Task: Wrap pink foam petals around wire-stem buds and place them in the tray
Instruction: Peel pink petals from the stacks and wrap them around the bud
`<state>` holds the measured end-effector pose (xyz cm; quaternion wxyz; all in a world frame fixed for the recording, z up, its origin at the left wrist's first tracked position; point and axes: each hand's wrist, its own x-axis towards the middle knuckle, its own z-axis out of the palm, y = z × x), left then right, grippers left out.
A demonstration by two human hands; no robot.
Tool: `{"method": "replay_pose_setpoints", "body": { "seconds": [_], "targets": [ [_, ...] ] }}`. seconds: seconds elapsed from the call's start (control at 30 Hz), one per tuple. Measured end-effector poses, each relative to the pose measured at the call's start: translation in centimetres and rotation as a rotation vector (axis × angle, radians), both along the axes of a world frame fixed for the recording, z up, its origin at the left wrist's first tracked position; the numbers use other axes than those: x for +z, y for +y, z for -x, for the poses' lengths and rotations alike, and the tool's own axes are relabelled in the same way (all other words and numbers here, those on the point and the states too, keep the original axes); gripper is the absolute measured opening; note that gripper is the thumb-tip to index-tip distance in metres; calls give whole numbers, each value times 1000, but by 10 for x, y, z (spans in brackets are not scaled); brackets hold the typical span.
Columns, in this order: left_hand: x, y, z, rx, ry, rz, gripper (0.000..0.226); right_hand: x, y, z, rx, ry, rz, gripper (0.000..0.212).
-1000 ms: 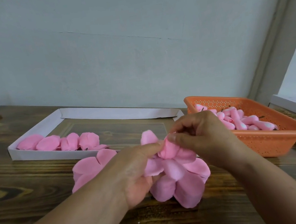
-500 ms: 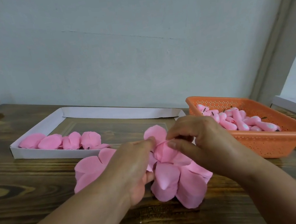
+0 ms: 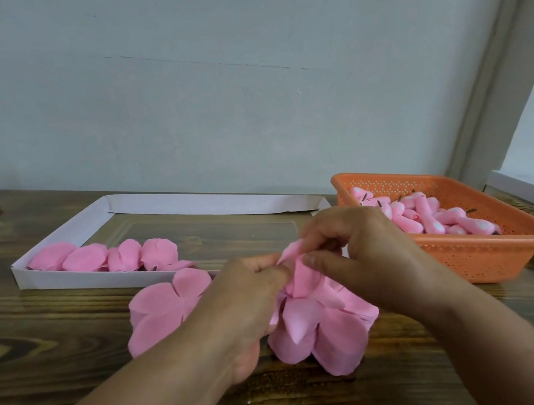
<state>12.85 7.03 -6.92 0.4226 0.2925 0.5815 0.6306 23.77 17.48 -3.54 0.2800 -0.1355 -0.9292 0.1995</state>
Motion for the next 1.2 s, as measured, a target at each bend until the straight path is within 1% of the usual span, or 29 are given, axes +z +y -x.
{"method": "replay_pose_setpoints", "body": {
  "seconds": [0.1,0.2,0.23,0.33,0.4,0.47,0.57,0.63,0.67,0.73,0.83,0.93,1.0,1.1,1.17,1.2],
  "targets": [
    [3,0,-3,-10,-46,-19,22,-2,2,1,-38,30,42,13],
    [6,2,-2,78,-205,-39,42,-2,3,1,-46,36,48,15],
    [4,3,1,92,-234,-39,43,-1,3,0,-43,31,48,14],
    [-5,4,5,90,-208,-15,49,0,2,-1,-25,2,52,12],
    [-8,4,5,23,-198,-13,54,1,2,-2,-27,-13,57,13],
    [-7,5,4,-30,-173,-1,46,1,4,-2,-44,-26,80,17],
    [-7,7,6,-51,-197,10,40,2,5,-2,-64,-74,111,23],
    [-7,8,7,-36,-242,21,37,2,3,0,-66,-72,118,28],
    [-6,7,6,-35,-253,26,30,2,2,0,-62,-60,136,30],
    [-1,4,2,-79,-254,12,6,2,2,1,-54,-53,182,33],
    [1,2,2,-111,-285,-17,16,1,1,2,-56,-56,198,29],
    [-4,6,7,-95,-300,-30,20,1,1,2,-42,-7,232,30],
    [-4,7,8,-109,-324,-64,17,1,1,2,-15,-3,277,28],
    [-6,10,9,-112,-333,-74,6,3,4,-2,65,-83,338,25],
    [-10,13,12,-86,-340,-67,25,5,6,-4,100,-105,365,28],
    [-11,13,12,-89,-350,-58,27,6,5,-5,105,-107,359,29]
  ]
}}
